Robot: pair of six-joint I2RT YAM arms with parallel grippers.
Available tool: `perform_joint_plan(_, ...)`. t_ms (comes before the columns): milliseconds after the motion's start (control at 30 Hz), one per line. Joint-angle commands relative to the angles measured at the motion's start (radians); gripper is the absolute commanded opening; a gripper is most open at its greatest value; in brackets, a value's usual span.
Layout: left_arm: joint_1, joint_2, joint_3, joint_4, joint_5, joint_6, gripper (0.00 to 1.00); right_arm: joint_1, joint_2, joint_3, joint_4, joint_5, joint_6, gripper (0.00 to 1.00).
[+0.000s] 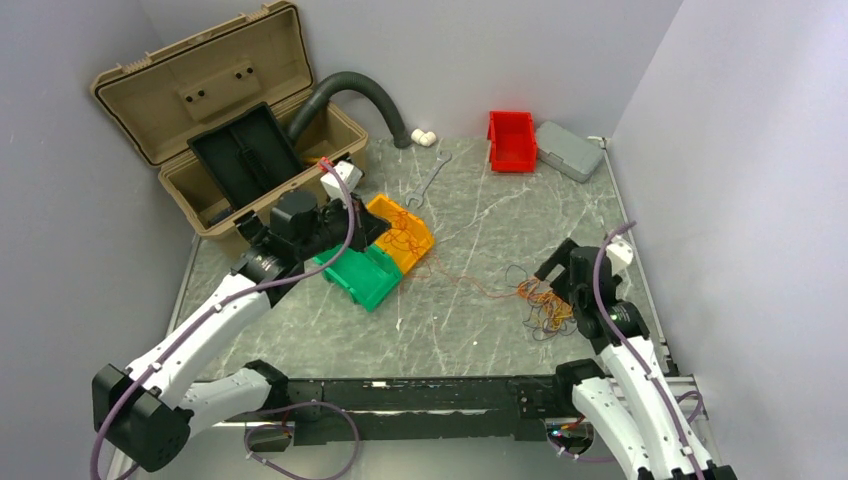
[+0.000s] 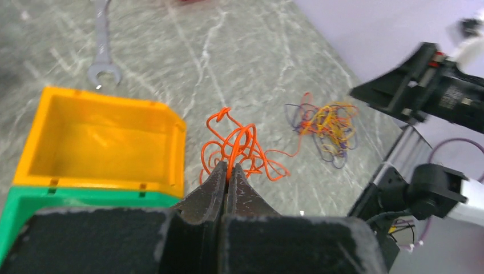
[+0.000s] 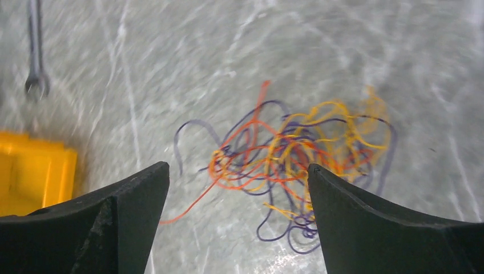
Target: Untangle the cables
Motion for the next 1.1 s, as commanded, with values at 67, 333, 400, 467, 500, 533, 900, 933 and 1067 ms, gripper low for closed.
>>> perform_joint_plan(67, -0.024, 0.01, 0.121, 0.011, 0.117, 0.048, 0.0, 0.008, 0.085, -0.017, 0.299, -0.515, -0.324, 0.96)
perform_joint_plan(333, -0.024, 0.018, 0.248, -0.059, 0.093, 0.048, 0.0, 0.044, 0.286, -0.018, 0.349, -0.465, -0.154, 1.0)
perform_joint_plan(400, -0.024, 0.021, 0.275, -0.076, 0.088, 0.049, 0.0, 0.044, 0.314, -0.027, 0.333, -0.422, -0.067, 1.0)
perform_joint_plan(467, -0.023, 0.021, 0.297, -0.096, 0.067, 0.049, 0.0, 0.045, 0.332, -0.056, 0.303, -0.352, 0.036, 1.0)
perform_joint_plan(500, -0.024, 0.019, 0.309, -0.111, 0.047, 0.048, 0.0, 0.04, 0.342, -0.075, 0.292, -0.313, 0.08, 0.99)
perform_joint_plan(533, -0.022, 0.015, 0.321, -0.131, 0.012, 0.047, 0.0, 0.03, 0.349, -0.094, 0.279, -0.279, 0.105, 0.97)
perform_joint_plan(900, 0.252, -0.158, 0.389, -0.337, -0.277, 0.012, 0.0, -0.287, 0.316, -0.224, 0.267, -0.189, 0.134, 0.81)
perform_joint_plan(933, 0.266, -0.165, 0.395, -0.345, -0.284, 0.014, 0.0, -0.297, 0.296, -0.22, 0.252, -0.159, 0.139, 0.81)
perform_joint_plan(1067, 0.296, -0.185, 0.395, -0.344, -0.266, 0.012, 0.0, -0.319, 0.205, -0.206, 0.209, -0.094, 0.166, 0.82)
